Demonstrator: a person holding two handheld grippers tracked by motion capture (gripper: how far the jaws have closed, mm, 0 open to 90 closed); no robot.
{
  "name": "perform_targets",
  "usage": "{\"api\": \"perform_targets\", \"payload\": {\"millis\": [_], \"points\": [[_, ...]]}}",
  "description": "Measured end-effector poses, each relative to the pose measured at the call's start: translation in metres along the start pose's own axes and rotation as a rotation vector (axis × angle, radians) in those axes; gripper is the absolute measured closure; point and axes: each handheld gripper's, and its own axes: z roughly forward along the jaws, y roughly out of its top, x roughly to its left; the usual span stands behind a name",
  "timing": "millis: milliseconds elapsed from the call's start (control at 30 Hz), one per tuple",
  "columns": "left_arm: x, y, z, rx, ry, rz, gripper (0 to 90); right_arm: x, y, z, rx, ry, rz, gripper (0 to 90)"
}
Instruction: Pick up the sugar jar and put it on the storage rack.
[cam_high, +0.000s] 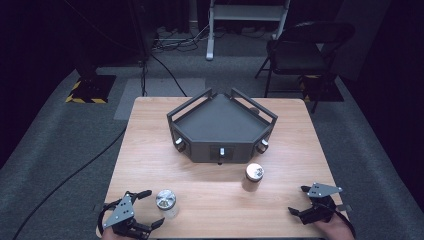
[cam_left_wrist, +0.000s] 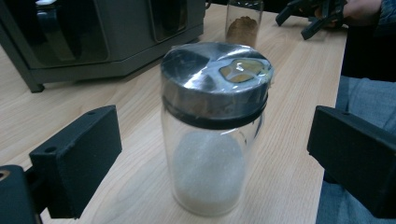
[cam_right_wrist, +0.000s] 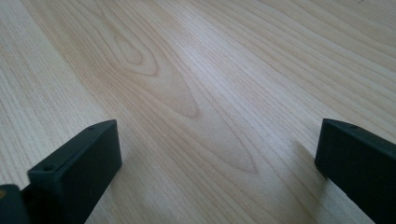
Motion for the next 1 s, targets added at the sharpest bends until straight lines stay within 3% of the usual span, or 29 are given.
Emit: {"api": "perform_targets", "payload": {"millis": [167, 300, 367, 467, 633, 1000], "points": [[0.001, -0.008, 0.014, -0.035, -0.018, -0.006, 7.9, 0.0, 0.0, 0.0, 0.0, -0.005, 0.005, 0.2], [0.002, -0.009, 0.022, -0.033, -0.019, -0.016, 8.9, 0.001, 0.0, 0.0, 0.0, -0.007, 0.007, 0.2], [0.004, -0.01, 0.026, -0.025, -0.033, -0.024, 13.7, 0.002, 0.0, 0.0, 0.0, -0.01, 0.009, 0.2], [0.001, -0.013, 0.031, -0.019, -0.018, -0.015, 17.1, 0.002, 0.0, 0.0, 0.0, -0.011, 0.011, 0.3], [0.001, -0.015, 0.033, -0.026, 0.007, -0.043, 27.9, 0.003, 0.0, 0.0, -0.001, -0.013, 0.013, 0.3], [-0.004, -0.015, 0.033, -0.016, 0.025, -0.041, 29.8, 0.003, -0.001, -0.001, 0.0, -0.015, 0.016, 0.3]]}}
